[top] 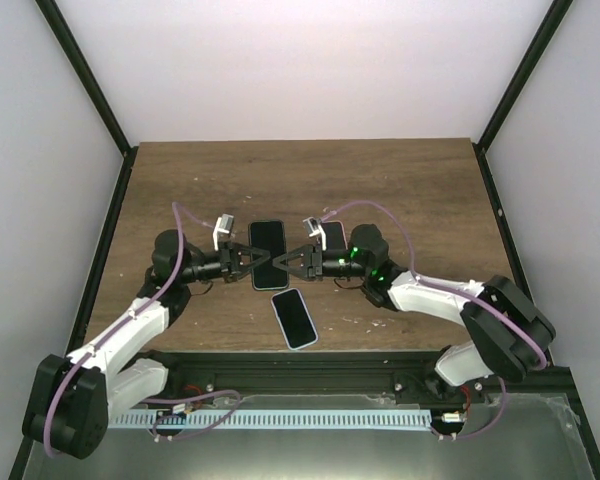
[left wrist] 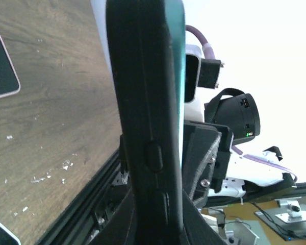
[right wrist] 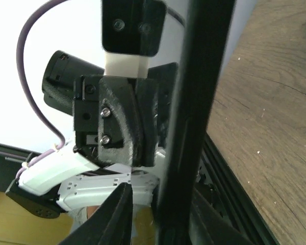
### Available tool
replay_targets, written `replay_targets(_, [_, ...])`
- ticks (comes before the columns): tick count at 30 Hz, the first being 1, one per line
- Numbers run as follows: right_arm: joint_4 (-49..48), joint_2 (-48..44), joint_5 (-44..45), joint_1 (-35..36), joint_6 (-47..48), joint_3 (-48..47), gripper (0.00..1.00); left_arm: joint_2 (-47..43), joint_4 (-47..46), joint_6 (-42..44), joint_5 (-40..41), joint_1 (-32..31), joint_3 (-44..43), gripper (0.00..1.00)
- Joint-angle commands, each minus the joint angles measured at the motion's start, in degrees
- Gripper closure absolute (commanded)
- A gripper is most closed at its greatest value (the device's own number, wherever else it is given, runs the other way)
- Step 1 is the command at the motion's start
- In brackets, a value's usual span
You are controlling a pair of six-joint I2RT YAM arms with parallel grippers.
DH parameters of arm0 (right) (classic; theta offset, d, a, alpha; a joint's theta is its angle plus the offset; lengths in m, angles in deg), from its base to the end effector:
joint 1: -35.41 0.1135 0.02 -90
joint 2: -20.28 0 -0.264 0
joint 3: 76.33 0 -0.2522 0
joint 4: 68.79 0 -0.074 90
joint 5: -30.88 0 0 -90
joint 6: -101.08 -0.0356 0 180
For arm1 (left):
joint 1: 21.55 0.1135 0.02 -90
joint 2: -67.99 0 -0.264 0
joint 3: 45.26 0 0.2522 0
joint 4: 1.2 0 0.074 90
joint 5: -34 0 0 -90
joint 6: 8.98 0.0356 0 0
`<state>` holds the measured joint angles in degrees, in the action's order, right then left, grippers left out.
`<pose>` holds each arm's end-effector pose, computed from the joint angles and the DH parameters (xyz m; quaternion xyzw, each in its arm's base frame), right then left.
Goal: Put the phone into the phone case
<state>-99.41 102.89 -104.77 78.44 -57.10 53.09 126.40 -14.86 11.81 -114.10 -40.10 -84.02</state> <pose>0.2010 0.2224 0.2391 -0.1208 0.7029 0.6880 0.1345 0.1909 -0.0959 0.2439 0.0158 0.7262 -0.6656 0.1716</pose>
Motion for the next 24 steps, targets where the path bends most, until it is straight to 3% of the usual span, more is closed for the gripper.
replay_targets(1, [-0.5, -3.6, -2.7, 1.2, 2.9, -1.2, 0.71, -0.2, -5.8, -1.3, 1.4, 0.3, -0.7, 0.92])
replay_targets(4, [-3.6, -3.7, -3.5, 1.4, 0.8, 1.2, 0.65, -0.4, -6.8, -1.0, 1.4, 0.3, -1.0, 0.93])
replay_targets(12, [-5.6, -4.6, -4.4, 1.9, -0.9, 3.3, 0.65, 0.1, -7.4, -0.1, 1.5, 0.3, -2.1, 0.93])
replay_targets(17, [-2.0, -5.3, -4.2, 2.1, 0.0, 3.0, 0.65, 0.4, -7.3, 0.8, 1.6, 0.3, -2.2, 0.93])
replay_targets(24, [1.0, -5.5, -4.1, 2.6, -2.3, 3.4, 0.91, 0.0, 1.3, 9.5, 2.8, 0.3, -4.0, 0.94])
